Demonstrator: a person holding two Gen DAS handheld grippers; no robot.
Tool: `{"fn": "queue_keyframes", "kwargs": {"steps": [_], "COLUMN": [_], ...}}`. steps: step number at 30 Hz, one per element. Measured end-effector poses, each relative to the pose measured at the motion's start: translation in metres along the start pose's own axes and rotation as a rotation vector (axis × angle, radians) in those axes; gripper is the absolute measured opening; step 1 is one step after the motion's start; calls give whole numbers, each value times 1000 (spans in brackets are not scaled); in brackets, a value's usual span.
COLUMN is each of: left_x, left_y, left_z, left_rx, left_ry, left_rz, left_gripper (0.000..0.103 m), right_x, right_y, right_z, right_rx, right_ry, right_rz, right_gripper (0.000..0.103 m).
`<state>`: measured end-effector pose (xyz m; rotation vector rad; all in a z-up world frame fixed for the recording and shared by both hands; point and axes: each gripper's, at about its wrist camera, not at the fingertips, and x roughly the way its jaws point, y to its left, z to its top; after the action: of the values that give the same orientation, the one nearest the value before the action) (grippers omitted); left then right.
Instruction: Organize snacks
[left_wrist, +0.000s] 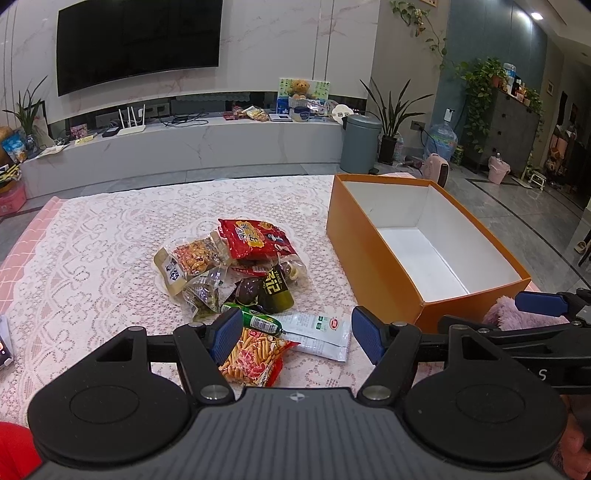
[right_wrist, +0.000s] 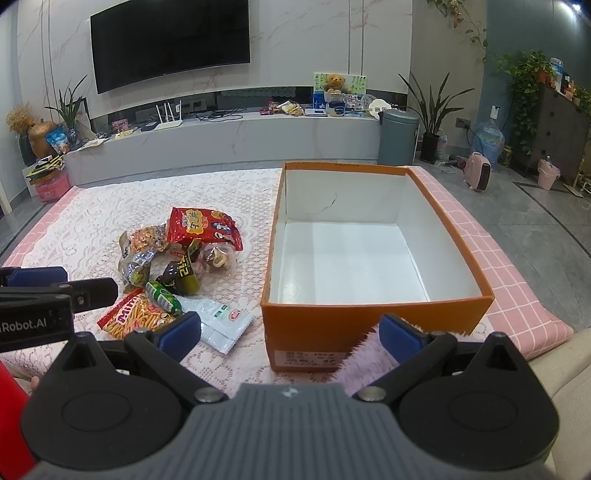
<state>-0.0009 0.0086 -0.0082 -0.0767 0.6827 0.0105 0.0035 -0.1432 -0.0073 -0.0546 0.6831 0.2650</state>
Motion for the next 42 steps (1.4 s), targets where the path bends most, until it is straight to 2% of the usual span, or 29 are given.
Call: {"fn": "queue_keyframes", "kwargs": {"steps": [4, 9, 12, 16, 17, 23, 28, 33, 38, 42], "left_x": [2, 6, 13, 25, 29, 54, 75, 99, 116, 125], "left_y": [11, 32, 47, 65, 69, 83, 92, 104, 111, 114], "left_z": [3, 3, 0, -3, -4, -11, -15, -19, -19, -18], "left_rx": [1, -9, -40, -102, -115, -216, -311, -427, -477, -493], "left_ry": [34, 75, 109, 160, 172, 246, 302, 367, 402, 411], "left_rz": [-17, 6, 17, -11, -17, -23, 8, -10, -3, 11], "left_gripper": [80, 77, 71, 65, 64, 64, 66, 67, 71, 73], "right_x": [2, -1, 3, 15, 20, 53, 87, 126, 152, 161], "right_y": [2, 15, 29, 48, 54, 79, 92, 102, 112, 111], "right_z": [1, 3, 4, 3, 3, 2, 9, 15, 14, 10], "right_rx": [-10, -66, -127, -194, -214, -290, -330, -359, -431, -411], "right_ry": [-6, -61, -69, -58, -52, 20, 88, 168, 208, 246], "right_rz": [16, 82, 111, 150, 166, 232, 237, 231, 215, 222], "right_gripper": [100, 97, 85, 69, 63, 46, 45, 45, 45, 45]}}
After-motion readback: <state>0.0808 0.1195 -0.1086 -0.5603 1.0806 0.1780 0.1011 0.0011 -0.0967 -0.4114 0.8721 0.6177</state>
